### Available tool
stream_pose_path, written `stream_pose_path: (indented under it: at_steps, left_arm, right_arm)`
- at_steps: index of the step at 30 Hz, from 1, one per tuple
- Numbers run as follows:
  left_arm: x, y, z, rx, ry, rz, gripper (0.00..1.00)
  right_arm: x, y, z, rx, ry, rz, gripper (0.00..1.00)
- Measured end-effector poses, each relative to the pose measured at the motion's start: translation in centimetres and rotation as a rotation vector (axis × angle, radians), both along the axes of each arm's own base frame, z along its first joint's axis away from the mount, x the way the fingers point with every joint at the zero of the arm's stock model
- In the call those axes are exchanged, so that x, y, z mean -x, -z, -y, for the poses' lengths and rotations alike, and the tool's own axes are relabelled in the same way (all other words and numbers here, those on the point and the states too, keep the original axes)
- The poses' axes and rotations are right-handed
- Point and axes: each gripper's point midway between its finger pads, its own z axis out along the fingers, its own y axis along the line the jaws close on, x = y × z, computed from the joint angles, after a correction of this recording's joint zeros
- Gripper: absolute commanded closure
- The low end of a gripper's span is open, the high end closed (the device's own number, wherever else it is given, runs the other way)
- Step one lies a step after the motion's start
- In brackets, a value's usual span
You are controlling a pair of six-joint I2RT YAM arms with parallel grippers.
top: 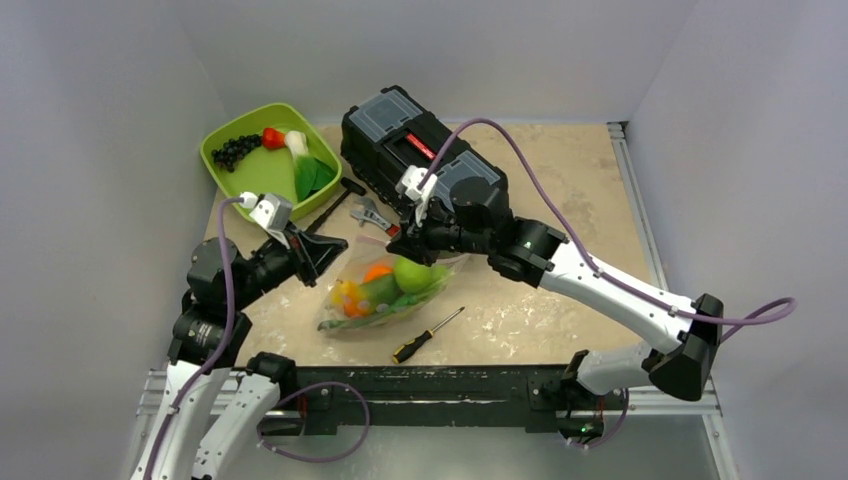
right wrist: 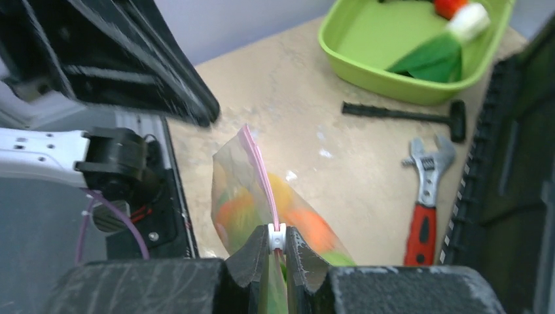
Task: Place the food in the zip-top bag and seal the zipper
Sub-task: Zip the zipper food storage bag at the center of the board.
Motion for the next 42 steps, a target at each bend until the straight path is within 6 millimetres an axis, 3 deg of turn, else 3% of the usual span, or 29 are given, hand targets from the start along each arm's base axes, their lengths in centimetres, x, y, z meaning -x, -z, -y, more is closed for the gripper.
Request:
stream_pose_path:
  at_steps: [8, 11, 15, 18, 24, 30, 37, 42]
  left_arm:
    - [-1.3, 0.1, -1.7, -0.032, -0.117, 0.013, 0.99]
    - [-0.5, -0.7, -0.8, -0.025, -0.042, 0.055, 0.62]
    - [1.6, -2.8, 2.6, 0.04, 0.238, 0.11, 0.2]
    - [1.7, -2.8, 4.0, 0.055, 0.369, 0.093, 0.12]
    - [1.9, -2.2, 5.5, 0.073, 0.486, 0.098, 0.16]
    - [2.7, -0.4, 6.6, 0.045, 0.581, 0.07, 0.29]
    - [2.8, 2.4, 6.9, -0.022, 0.669, -0.049, 0.54]
    - [3.4, 2.2, 6.8, -0.019, 0.692, -0.043, 0.72]
  right_arm:
    - [0.3, 1.6, 5.1, 0.053, 0.109, 0.001, 1.0]
    - [1.3, 0.9, 5.1, 0.031, 0.057, -0.001, 1.0]
    - [2.6, 1.2, 3.9, 0.026, -0.048, -0.032, 1.0]
    - [3.1, 1.6, 3.0, 0.028, -0.109, -0.046, 1.0]
    - [4.1, 1.3, 2.3, 0.01, -0.192, -0.06, 1.0]
    - [4.6, 0.6, 2.1, -0.005, -0.227, -0.053, 1.0]
    - [4.8, 0.5, 1.9, -0.009, -0.249, -0.053, 1.0]
    - [4.9, 0.5, 1.9, -0.009, -0.251, -0.053, 1.0]
